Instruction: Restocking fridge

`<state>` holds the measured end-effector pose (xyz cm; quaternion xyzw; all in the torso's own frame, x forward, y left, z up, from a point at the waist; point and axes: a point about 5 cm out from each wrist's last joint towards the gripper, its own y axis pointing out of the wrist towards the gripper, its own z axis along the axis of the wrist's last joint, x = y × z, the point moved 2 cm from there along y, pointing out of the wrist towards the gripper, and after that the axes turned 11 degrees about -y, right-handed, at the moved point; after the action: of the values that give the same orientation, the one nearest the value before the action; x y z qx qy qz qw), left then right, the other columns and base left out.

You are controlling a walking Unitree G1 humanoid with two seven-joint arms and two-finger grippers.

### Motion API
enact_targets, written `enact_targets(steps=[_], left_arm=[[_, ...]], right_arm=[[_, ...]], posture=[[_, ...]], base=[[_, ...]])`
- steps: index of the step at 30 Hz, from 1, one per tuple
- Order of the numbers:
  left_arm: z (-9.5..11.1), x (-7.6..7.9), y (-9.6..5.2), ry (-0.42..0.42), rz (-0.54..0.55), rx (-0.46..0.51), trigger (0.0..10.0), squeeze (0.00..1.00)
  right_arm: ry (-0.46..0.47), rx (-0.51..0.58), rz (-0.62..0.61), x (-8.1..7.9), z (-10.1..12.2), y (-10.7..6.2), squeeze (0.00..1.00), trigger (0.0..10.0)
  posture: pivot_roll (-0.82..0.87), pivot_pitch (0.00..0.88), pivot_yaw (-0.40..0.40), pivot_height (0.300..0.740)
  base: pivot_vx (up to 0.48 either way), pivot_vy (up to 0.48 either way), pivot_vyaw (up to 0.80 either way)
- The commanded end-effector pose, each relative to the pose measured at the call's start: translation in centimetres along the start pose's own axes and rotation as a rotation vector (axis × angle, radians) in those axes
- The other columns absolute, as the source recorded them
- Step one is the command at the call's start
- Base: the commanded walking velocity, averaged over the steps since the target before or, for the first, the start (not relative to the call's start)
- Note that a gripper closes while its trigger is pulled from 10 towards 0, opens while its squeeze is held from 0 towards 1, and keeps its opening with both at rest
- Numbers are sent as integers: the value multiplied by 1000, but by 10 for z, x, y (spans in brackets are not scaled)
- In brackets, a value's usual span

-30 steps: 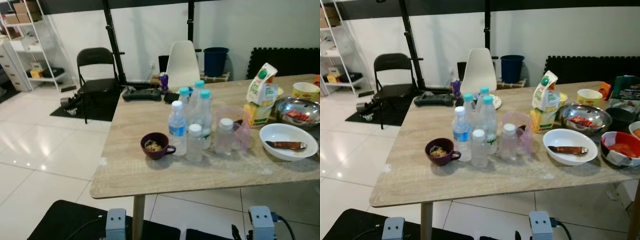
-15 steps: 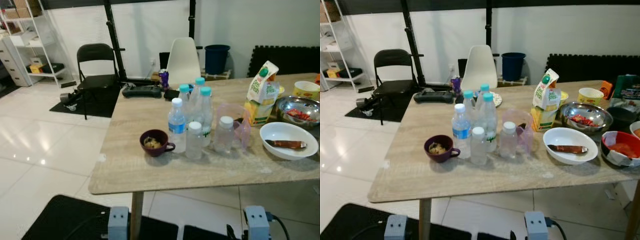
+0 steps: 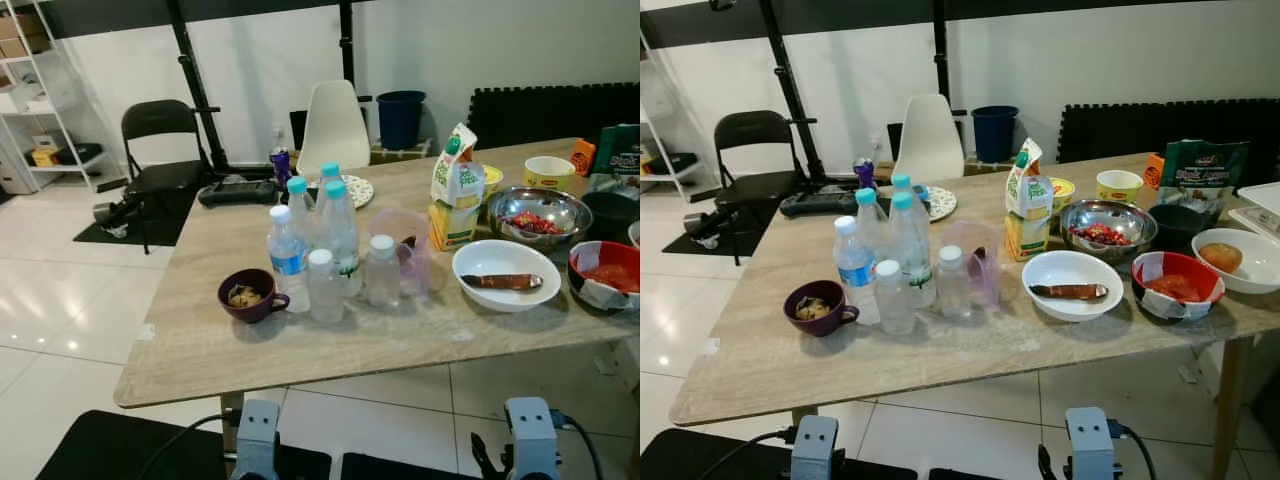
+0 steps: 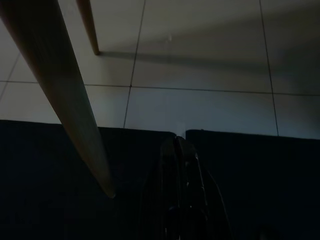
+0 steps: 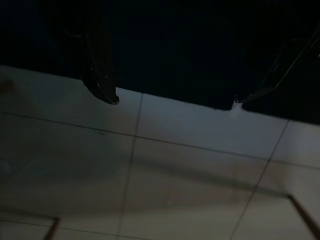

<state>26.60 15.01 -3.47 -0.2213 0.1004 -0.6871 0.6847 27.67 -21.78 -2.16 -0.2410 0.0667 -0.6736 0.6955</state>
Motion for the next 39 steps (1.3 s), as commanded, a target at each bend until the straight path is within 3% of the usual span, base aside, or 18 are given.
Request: enact_targets(steps=[1,11,17,22,28,29,30,31,32,39], left_arm=[[-6,-1,-2,2,3,-24,10000,0],[1,-14,1,15,41,-16,10000,0],[9,-4,3,-13,26,27,10000,0],[9,-2,2,-9,22,27,10000,0],[3,-3,-1,-12,14,13,10000,0],[-2,-9,-4,-5,40,-5,10000,0],[-5,-12,-6,0,56,-12,10000,0],[-5,-12,-6,0,56,-12,10000,0],[-8,-15,-9,1,71,-17,10000,0],[-11,-22,-17,4,87,-5,10000,0]], right_arm=[[18,-21,8,-2,-4,-1,0,10000],[11,-7,58,-17,0,2,0,10000],[-24,10,99,-16,7,4,0,10000],[7,69,138,-18,15,5,0,10000],[-96,126,360,-32,24,0,0,10000],[-121,157,497,-38,30,-6,0,10000],[-113,187,576,-42,38,-10,0,10000],[-113,187,576,-42,38,-10,0,10000],[-76,242,684,-47,55,-17,0,10000],[10,382,960,-63,103,-46,0,10000]], posture=[[-39,98,62,740],[-33,93,30,740],[-6,104,22,740],[-8,111,31,740],[-35,108,57,740],[-40,106,56,740],[-42,105,52,740],[-42,105,52,740],[-41,105,48,740],[-25,104,35,740]], base=[[0,0,0],[0,0,0],[0,0,0],[0,0,0],[0,0,0],[0,0,0],[0,0,0],[0,0,0],[0,0,0],[0,0,0]])
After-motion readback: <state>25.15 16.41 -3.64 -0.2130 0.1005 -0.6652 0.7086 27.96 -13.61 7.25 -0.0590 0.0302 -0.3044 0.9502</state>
